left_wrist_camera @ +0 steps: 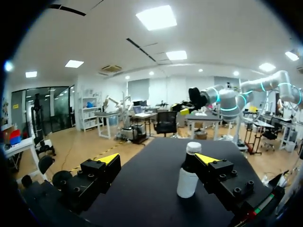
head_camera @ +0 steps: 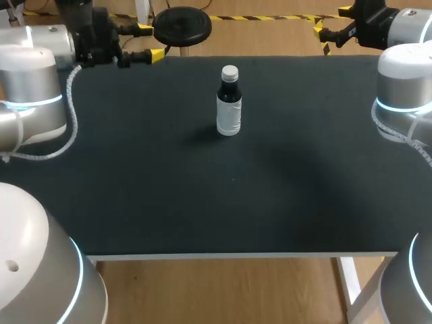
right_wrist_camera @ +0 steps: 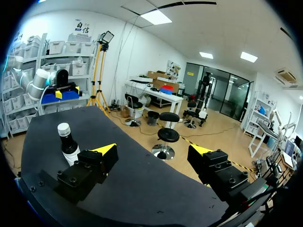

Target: Unscrew the bottle cap

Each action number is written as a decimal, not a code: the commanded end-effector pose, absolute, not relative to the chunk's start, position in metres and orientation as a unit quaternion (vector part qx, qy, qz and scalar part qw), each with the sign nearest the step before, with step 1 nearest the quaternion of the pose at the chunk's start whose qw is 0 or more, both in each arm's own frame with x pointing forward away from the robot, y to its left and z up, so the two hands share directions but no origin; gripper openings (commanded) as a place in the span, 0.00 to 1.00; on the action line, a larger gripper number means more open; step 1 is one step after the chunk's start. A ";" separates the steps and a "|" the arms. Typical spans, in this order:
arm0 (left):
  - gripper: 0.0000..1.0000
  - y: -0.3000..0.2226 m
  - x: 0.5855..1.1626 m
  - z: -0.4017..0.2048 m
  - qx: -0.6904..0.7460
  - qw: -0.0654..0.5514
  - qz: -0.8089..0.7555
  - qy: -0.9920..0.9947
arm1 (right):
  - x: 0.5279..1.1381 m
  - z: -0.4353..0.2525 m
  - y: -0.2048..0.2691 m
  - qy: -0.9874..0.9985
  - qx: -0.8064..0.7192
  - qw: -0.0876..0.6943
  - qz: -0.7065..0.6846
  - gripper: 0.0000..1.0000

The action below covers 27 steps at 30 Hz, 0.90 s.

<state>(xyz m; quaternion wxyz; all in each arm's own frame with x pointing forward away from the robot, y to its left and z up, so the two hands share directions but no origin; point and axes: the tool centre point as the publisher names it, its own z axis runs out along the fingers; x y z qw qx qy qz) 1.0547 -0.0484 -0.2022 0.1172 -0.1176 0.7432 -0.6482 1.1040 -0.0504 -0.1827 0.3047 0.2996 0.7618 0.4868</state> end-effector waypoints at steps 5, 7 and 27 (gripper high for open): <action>1.00 -0.068 1.053 -0.225 -0.048 0.058 -0.701 0.709 | 1.104 -0.183 -0.051 0.762 0.300 0.305 0.487 1.00; 1.00 -0.072 1.050 -0.229 -0.038 0.048 -0.701 0.710 | 1.104 -0.183 -0.051 0.762 0.300 0.305 0.487 1.00; 1.00 -0.114 1.036 -0.254 0.001 -0.023 -0.715 0.698 | 1.104 -0.183 -0.051 0.762 0.300 0.305 0.487 1.00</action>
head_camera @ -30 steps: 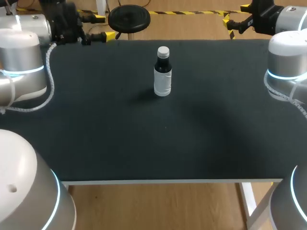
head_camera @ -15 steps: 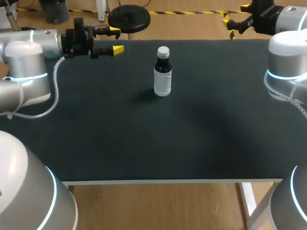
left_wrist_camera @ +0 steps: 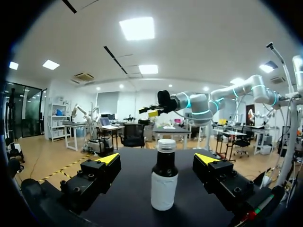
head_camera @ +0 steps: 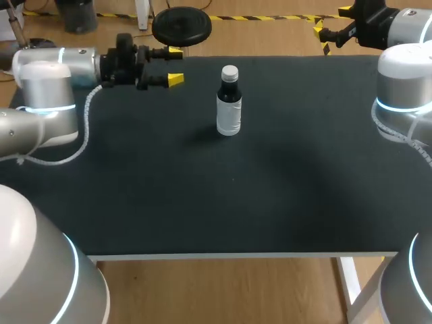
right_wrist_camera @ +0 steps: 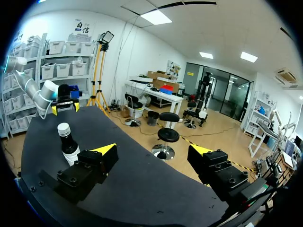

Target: Unscrew the bottle cap

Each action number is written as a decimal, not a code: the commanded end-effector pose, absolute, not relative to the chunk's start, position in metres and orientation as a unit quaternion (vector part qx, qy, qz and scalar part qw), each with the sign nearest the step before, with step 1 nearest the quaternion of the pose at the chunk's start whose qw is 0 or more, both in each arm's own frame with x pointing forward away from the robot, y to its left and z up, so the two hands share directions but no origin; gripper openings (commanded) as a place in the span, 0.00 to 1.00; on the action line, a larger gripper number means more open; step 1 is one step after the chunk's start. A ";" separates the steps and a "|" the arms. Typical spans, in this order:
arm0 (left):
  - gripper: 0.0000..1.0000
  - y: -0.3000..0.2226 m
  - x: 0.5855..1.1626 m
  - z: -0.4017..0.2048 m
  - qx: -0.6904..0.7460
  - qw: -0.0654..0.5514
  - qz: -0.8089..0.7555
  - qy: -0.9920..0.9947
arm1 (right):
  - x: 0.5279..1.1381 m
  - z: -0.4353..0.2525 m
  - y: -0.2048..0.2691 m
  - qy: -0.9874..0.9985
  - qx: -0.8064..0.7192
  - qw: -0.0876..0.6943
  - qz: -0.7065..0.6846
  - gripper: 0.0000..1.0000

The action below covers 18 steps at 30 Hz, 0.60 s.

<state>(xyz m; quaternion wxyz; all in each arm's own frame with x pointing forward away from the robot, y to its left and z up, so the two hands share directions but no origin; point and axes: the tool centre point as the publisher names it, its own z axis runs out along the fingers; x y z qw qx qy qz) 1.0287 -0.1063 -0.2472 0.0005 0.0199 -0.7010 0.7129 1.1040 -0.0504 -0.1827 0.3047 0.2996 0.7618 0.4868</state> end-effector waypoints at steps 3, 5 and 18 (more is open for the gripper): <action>1.00 -0.122 1.035 -0.257 -0.004 0.032 0.714 -0.699 | 1.104 -0.183 -0.051 0.762 0.300 0.305 0.487 1.00; 1.00 -0.129 1.033 -0.260 -0.007 0.038 0.713 -0.700 | 1.104 -0.183 -0.051 0.762 0.300 0.305 0.487 1.00; 1.00 -0.162 1.030 -0.276 -0.025 0.079 0.706 -0.704 | 1.104 -0.183 -0.051 0.762 0.300 0.305 0.487 1.00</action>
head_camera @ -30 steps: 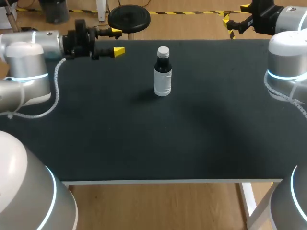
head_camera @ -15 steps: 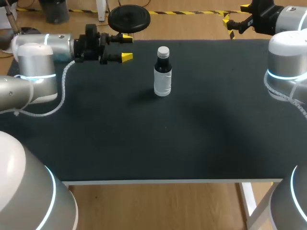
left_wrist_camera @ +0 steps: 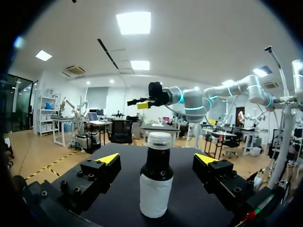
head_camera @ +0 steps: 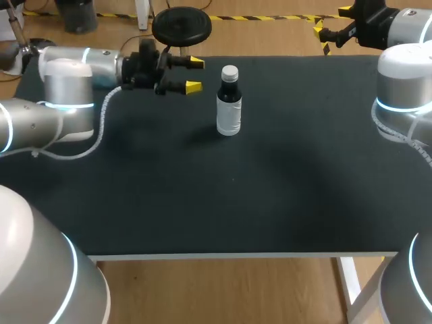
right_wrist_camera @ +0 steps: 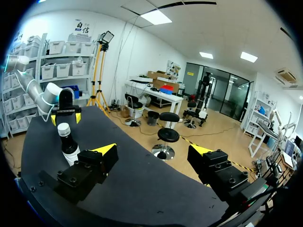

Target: Unscrew the bottle cap

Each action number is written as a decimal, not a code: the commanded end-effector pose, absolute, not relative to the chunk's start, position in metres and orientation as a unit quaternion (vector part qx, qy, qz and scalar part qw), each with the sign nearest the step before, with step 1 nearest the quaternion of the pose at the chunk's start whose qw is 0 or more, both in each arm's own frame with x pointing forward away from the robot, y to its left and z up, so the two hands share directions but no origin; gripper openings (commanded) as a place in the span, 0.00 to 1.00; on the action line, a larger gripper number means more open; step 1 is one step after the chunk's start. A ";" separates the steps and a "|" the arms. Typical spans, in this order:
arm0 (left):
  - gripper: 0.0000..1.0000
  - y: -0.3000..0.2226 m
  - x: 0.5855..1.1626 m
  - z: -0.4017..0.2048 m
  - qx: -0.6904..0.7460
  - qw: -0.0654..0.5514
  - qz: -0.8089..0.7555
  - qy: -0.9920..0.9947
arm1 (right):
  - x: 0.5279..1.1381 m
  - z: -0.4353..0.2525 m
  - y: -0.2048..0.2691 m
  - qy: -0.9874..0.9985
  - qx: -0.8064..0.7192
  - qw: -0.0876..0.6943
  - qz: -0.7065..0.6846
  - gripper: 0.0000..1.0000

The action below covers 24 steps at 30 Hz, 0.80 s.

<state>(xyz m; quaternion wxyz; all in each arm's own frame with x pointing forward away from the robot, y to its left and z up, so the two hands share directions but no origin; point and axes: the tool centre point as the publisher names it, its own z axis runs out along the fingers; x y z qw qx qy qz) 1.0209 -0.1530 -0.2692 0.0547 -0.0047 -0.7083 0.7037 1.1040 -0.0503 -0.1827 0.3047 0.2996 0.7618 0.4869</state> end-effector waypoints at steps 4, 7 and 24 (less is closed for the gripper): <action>1.00 -0.170 1.030 -0.280 -0.030 0.086 0.706 -0.702 | 1.104 -0.183 -0.051 0.762 0.300 0.305 0.487 1.00; 1.00 -0.176 1.027 -0.281 -0.036 0.093 0.706 -0.701 | 1.104 -0.183 -0.051 0.762 0.300 0.305 0.487 1.00; 1.00 -0.196 1.015 -0.286 -0.060 0.113 0.700 -0.702 | 1.104 -0.183 -0.051 0.762 0.300 0.305 0.487 1.00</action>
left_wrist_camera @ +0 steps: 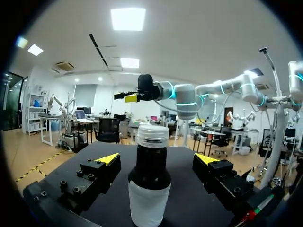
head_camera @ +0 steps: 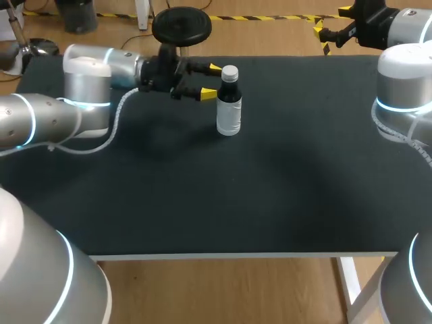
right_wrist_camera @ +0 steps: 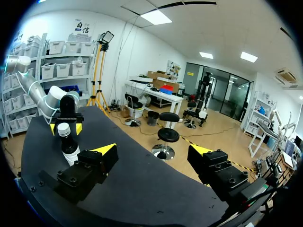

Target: Unscrew the bottle cap

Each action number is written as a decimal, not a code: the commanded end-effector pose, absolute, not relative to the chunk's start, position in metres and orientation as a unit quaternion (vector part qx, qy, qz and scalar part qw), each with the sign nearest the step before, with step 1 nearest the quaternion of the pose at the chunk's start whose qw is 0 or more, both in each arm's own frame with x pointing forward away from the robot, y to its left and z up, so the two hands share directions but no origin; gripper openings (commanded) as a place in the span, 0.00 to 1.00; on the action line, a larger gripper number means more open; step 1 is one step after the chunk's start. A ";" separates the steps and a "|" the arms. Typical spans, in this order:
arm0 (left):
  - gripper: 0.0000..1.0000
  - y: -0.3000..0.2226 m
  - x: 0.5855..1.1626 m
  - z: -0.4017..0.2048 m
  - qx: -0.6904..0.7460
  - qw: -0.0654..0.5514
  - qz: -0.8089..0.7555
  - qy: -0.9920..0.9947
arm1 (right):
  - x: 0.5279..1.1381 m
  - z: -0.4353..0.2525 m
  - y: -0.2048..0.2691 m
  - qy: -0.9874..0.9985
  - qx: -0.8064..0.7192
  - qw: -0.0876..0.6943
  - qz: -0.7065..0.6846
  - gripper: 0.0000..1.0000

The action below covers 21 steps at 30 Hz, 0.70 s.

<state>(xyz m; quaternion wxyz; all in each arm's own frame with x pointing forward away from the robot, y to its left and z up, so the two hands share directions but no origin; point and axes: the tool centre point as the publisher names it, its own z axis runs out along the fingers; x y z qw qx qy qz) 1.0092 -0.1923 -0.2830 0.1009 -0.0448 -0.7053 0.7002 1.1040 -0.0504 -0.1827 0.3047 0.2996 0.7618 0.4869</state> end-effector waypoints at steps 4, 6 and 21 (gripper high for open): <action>1.00 -0.199 1.014 -0.285 -0.064 0.113 0.700 -0.702 | 1.104 -0.183 -0.051 0.762 0.300 0.305 0.487 1.00; 1.00 -0.202 1.014 -0.284 -0.066 0.114 0.699 -0.703 | 1.104 -0.183 -0.051 0.762 0.300 0.305 0.487 1.00; 1.00 -0.218 1.010 -0.285 -0.087 0.118 0.695 -0.704 | 1.104 -0.183 -0.051 0.762 0.300 0.305 0.487 1.00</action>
